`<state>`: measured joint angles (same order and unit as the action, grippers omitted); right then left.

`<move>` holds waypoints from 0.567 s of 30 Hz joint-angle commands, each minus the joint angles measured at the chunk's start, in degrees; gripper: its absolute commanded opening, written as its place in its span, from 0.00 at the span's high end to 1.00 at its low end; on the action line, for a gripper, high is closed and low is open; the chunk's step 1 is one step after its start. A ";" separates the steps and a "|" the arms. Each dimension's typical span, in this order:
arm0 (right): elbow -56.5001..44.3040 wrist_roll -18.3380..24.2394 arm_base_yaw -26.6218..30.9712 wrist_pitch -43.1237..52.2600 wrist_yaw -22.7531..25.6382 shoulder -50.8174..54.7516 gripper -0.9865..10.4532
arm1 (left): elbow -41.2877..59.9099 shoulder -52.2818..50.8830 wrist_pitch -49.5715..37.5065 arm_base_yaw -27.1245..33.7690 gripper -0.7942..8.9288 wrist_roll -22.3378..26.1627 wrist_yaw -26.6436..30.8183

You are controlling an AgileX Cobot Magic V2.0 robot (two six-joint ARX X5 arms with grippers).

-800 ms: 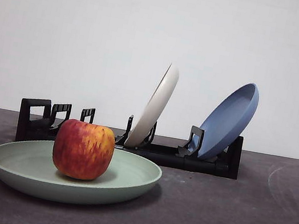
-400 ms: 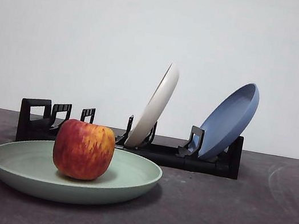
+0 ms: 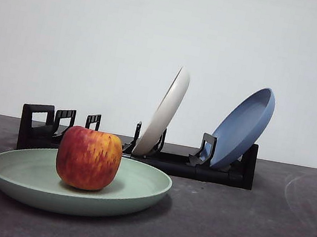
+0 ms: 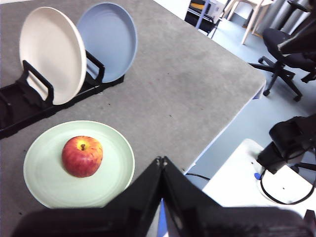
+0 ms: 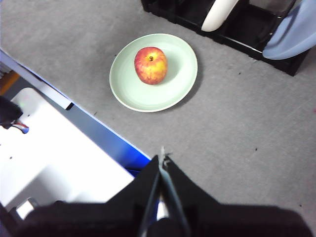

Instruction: Take the green plate from the plate rack,put the plate on the table,take the apple from the table,put the apple in the plate

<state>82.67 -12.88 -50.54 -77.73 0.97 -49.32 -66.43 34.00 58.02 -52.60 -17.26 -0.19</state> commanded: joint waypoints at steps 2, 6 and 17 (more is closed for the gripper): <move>-0.44 -0.04 -0.04 -1.22 0.37 -0.02 0.91 | 0.22 0.02 -0.24 0.15 0.92 -0.52 0.33; -0.44 0.00 -0.04 -1.22 0.74 -0.02 0.91 | 0.22 0.28 -0.26 0.15 0.92 -0.52 0.33; -0.44 0.00 -0.07 -1.22 6.19 -0.02 0.91 | 0.22 1.81 -0.31 0.15 0.92 -0.52 0.35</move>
<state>82.67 -12.88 -50.54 -77.73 6.79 -49.32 -66.43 35.68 58.00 -52.60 -17.26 0.03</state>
